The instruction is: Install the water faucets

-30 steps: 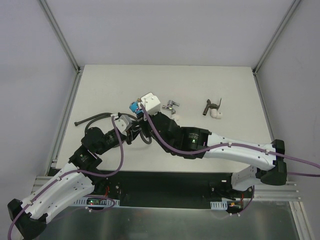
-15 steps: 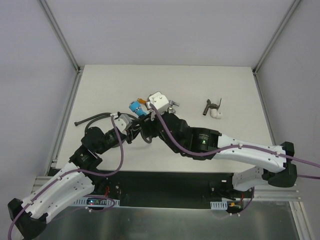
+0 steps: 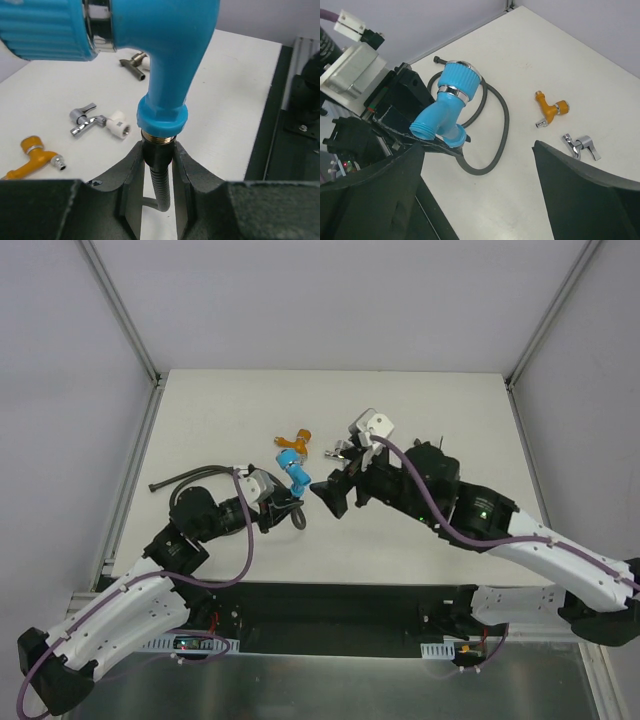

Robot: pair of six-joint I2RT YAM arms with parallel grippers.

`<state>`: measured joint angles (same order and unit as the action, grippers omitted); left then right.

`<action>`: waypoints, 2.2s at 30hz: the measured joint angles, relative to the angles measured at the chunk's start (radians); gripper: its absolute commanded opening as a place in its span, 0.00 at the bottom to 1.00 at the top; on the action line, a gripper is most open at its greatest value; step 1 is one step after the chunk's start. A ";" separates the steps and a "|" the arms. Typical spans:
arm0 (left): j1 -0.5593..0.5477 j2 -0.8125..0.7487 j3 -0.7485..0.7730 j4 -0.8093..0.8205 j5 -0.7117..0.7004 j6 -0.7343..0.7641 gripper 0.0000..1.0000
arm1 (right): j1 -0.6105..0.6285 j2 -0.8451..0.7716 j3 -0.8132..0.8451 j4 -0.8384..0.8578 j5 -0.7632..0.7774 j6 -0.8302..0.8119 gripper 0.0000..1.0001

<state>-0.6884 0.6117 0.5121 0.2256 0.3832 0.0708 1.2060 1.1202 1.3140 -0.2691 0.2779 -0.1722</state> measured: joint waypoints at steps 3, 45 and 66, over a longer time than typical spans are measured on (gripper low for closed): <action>0.000 0.029 0.018 -0.002 0.085 -0.011 0.00 | -0.069 -0.065 -0.003 -0.050 -0.134 -0.062 0.97; 0.000 0.125 0.090 -0.085 0.232 -0.029 0.00 | -0.264 -0.029 -0.290 0.165 -0.593 0.035 0.61; 0.000 0.105 0.092 -0.105 0.220 -0.028 0.00 | -0.158 0.091 -0.174 0.107 -0.428 0.060 0.45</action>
<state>-0.6884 0.7166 0.6037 0.1211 0.6037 0.0429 1.0477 1.2114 1.1400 -0.1619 -0.1501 -0.1123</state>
